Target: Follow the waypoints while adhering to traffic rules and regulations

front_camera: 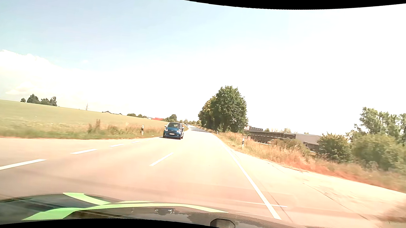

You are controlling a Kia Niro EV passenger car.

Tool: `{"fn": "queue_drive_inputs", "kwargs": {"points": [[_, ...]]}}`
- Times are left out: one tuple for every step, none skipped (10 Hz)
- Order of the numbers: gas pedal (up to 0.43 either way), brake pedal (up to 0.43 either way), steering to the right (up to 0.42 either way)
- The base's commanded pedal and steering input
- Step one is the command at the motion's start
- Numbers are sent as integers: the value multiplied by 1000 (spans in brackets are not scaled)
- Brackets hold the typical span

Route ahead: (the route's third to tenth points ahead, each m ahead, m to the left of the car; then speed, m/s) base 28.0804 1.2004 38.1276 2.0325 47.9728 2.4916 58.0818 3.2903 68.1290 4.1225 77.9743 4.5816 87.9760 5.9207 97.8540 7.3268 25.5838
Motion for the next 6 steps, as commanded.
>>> {"fn": "queue_drive_inputs", "kwargs": {"points": [[299,0,-11],[240,0,-11],[220,0,-12],[220,0,-11],[228,0,-11],[248,0,-11]]}}
